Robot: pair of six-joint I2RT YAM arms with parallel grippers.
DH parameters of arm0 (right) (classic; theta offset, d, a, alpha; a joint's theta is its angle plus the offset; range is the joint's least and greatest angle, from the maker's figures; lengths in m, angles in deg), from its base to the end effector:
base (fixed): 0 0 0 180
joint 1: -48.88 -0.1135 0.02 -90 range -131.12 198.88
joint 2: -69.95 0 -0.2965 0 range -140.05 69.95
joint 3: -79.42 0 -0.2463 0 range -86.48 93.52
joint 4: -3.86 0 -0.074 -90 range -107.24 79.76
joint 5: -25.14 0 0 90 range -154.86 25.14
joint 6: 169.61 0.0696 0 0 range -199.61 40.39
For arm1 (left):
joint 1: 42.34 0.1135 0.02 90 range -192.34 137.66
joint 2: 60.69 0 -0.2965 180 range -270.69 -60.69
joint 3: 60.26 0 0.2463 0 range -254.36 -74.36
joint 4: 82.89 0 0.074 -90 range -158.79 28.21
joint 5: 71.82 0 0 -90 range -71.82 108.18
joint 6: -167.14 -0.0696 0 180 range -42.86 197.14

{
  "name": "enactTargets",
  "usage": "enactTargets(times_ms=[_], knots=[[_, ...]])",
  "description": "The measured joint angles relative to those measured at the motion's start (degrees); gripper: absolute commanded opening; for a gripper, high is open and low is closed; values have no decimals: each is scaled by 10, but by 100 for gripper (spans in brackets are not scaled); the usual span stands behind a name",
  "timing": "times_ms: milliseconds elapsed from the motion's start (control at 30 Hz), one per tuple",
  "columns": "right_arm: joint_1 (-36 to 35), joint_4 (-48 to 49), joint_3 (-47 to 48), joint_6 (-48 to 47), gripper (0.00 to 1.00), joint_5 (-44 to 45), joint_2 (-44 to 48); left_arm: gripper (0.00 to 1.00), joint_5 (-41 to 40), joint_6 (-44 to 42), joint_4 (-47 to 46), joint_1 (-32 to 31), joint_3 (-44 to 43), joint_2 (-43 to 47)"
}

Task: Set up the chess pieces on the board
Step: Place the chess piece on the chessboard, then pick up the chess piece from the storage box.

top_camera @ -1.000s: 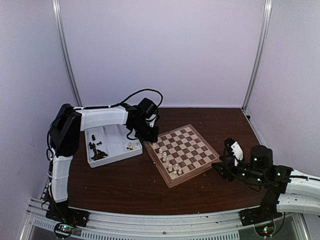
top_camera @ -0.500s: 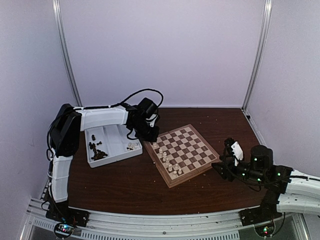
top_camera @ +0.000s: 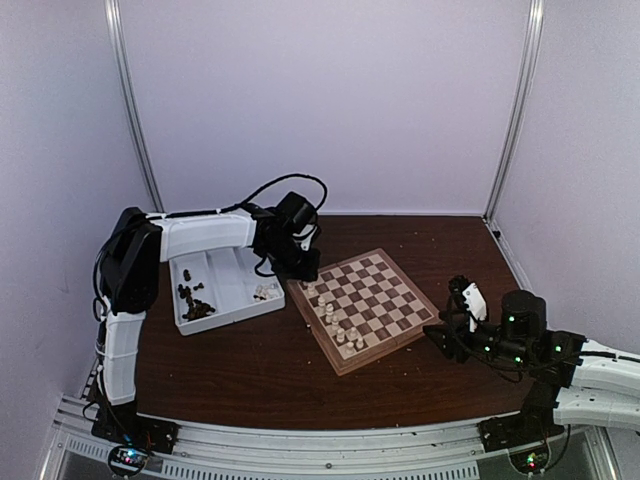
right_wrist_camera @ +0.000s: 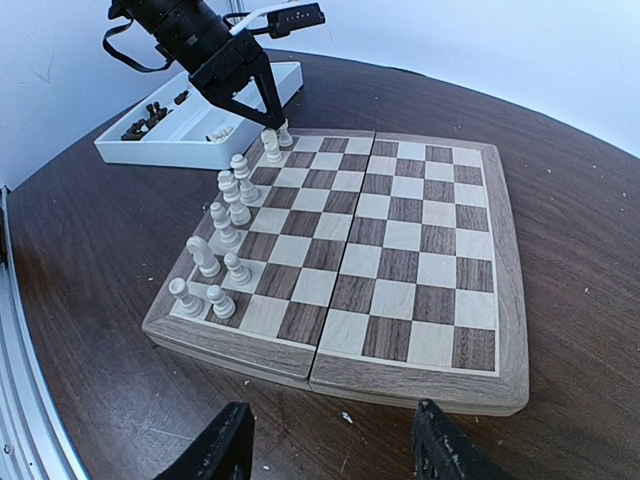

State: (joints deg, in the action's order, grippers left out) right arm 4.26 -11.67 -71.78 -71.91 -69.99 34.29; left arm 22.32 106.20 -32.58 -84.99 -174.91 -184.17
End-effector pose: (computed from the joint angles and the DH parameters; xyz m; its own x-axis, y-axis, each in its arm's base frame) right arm 0.1068 0.1141 0.2023 -0.3703 -0.1779 -0.9117 -0.7153 0.6808 0.1576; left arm 0.3647 -0.3428 0.1999 -0.8934 0.1642 -0.4183 0.3078 0.9018 -0.3033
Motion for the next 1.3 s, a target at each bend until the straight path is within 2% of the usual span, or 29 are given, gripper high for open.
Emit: enactTargets(times_ms=[267,367,700,833,1300], knots=[[0,0,0,0,55,0,0,23,0,0,10,-5,-4,0],[0,0,-1,0,55,0,0,16,-2,0,14,-10,3,9],[0,0,-1,0,56,0,7,16,-38,-4,19,-12,98,157],[0,0,-1,0,56,0,7,16,-47,-18,21,2,107,180],[0,0,-2,0,56,0,14,19,-14,-188,64,109,154,172]])
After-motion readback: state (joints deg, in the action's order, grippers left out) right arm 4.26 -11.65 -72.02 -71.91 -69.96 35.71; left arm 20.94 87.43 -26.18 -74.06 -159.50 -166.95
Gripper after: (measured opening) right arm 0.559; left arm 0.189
